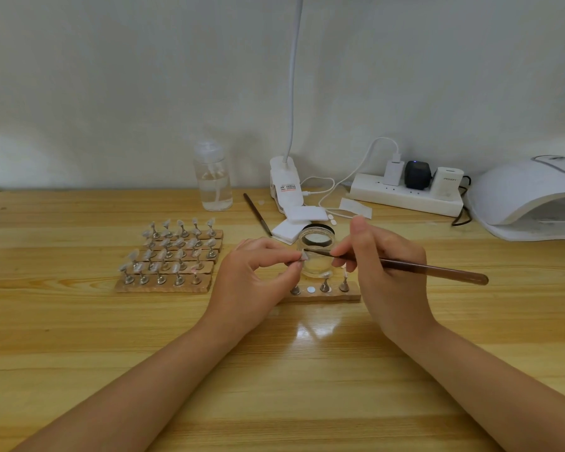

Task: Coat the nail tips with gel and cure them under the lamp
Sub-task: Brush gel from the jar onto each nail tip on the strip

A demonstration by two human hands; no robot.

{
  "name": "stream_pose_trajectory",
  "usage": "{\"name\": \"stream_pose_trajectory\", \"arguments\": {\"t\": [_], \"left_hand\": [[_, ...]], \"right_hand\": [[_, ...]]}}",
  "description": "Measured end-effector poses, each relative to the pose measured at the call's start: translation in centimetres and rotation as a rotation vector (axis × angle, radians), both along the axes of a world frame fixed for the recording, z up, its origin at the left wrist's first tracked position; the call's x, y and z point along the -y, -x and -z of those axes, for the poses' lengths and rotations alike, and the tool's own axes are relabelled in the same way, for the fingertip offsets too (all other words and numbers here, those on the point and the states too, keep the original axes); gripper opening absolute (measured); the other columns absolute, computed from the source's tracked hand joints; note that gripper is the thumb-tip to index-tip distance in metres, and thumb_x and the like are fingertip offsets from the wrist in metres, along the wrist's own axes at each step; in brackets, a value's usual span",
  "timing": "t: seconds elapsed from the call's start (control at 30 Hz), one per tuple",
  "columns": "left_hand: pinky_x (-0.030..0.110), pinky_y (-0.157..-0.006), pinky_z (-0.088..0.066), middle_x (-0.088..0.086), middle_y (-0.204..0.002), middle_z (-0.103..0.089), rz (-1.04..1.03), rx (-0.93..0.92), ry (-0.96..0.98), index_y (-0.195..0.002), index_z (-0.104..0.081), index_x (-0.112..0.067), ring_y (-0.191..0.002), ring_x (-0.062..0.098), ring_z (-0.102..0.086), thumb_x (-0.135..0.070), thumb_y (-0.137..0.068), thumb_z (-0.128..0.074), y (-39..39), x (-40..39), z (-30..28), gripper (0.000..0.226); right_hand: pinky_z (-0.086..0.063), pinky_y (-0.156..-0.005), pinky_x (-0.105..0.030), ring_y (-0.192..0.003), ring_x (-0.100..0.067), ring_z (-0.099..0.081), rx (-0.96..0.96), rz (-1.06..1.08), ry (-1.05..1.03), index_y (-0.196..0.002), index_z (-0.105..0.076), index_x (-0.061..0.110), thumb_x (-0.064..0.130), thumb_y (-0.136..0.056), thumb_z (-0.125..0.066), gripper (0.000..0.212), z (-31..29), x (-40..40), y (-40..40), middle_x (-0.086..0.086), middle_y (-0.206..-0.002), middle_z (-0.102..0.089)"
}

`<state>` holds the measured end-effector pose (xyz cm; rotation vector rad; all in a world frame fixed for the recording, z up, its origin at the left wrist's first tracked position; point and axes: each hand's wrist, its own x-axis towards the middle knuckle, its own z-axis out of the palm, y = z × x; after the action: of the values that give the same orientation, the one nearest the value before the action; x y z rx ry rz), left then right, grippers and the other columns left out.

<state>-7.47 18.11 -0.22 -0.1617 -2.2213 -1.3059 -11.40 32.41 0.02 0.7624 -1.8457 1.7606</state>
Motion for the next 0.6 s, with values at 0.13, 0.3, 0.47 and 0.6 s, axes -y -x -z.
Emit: {"name": "stream_pose_trajectory", "arguments": {"t": [0.13, 0.3, 0.47, 0.6], "left_hand": [[0.044, -0.087, -0.045, -0.016, -0.073, -0.064, -0.005, -0.014, 0.014, -0.074, -0.064, -0.043, -0.085, 0.011, -0.059, -0.004, -0.074, -0.071, 0.06, -0.01, 0.08, 0.039], [0.042, -0.090, -0.044, -0.017, -0.073, -0.064, 0.000, 0.002, 0.023, -0.076, -0.065, -0.041, -0.085, 0.005, -0.058, -0.007, -0.074, -0.071, 0.06, 0.05, 0.15, 0.034], [0.040, -0.091, -0.043, -0.016, -0.075, -0.064, 0.012, 0.014, 0.014, -0.077, -0.066, -0.039, -0.085, 0.003, -0.057, -0.007, -0.075, -0.070, 0.02, 0.05, 0.06, 0.032], [0.041, -0.092, -0.043, -0.016, -0.076, -0.065, 0.013, 0.016, 0.003, -0.078, -0.066, -0.038, -0.087, 0.005, -0.058, -0.007, -0.075, -0.070, 0.00, 0.09, 0.04, 0.032]], "right_hand": [[-0.042, -0.056, -0.010, -0.052, -0.001, -0.059, 0.016, -0.001, -0.014, -0.061, -0.064, 0.023, 0.029, -0.089, -0.051, 0.031, 0.08, -0.01, 0.04, 0.011, -0.053, -0.060], [-0.042, -0.053, -0.011, -0.049, -0.002, -0.057, 0.018, 0.008, -0.019, -0.058, -0.063, 0.023, 0.026, -0.089, -0.047, 0.035, -0.01, -0.05, 0.02, 0.009, -0.048, -0.059], [-0.041, -0.050, -0.011, -0.044, -0.005, -0.056, 0.076, 0.015, 0.030, -0.050, -0.061, 0.023, 0.030, -0.088, -0.045, 0.041, -0.09, -0.26, -0.19, -0.001, -0.051, -0.062], [-0.040, -0.049, -0.011, -0.044, -0.006, -0.055, 0.073, 0.036, 0.049, -0.050, -0.061, 0.019, 0.030, -0.089, -0.044, 0.044, -0.26, -0.33, -0.21, -0.003, -0.050, -0.060]]}}
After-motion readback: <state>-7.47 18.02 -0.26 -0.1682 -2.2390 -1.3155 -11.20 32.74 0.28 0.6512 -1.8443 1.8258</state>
